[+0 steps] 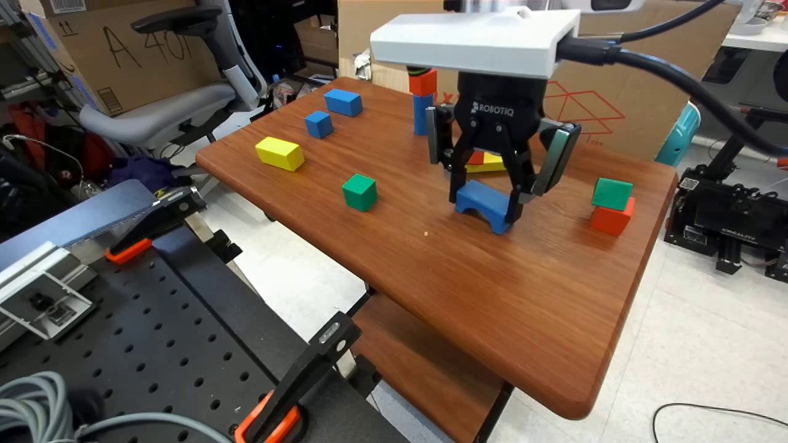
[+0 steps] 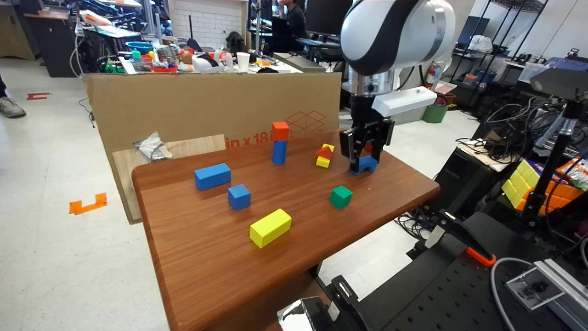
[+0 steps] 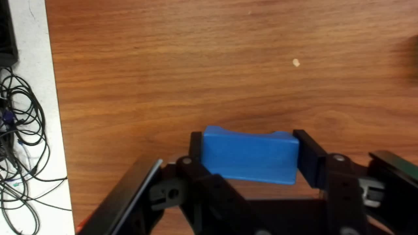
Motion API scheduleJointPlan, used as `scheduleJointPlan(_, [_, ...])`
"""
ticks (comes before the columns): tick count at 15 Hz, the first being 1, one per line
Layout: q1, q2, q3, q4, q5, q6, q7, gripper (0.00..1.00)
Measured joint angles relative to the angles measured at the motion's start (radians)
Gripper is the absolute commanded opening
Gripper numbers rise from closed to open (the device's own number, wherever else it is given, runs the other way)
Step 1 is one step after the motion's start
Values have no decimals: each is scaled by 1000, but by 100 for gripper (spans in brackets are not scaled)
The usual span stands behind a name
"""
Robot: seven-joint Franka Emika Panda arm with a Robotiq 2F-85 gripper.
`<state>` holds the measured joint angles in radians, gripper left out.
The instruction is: Pick up one blue block and slightly move it to the left.
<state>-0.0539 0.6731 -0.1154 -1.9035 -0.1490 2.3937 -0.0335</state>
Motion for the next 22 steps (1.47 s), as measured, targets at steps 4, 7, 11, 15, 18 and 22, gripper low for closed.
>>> scheduleJointPlan(4, [17, -44, 32, -26, 0, 1, 0, 44])
scheduleJointPlan(7, [46, -101, 54, -68, 0, 1, 0, 44])
scheduleJointPlan(11, [91, -144, 57, -107, -1, 1, 7, 44])
scheduleJointPlan(15, [125, -138, 62, -110, -2, 1, 19, 44])
scheduleJointPlan(18, [154, -124, 69, -106, -6, 1, 31, 44])
scheduleJointPlan(22, [196, -96, 73, -90, -31, 1, 57, 44])
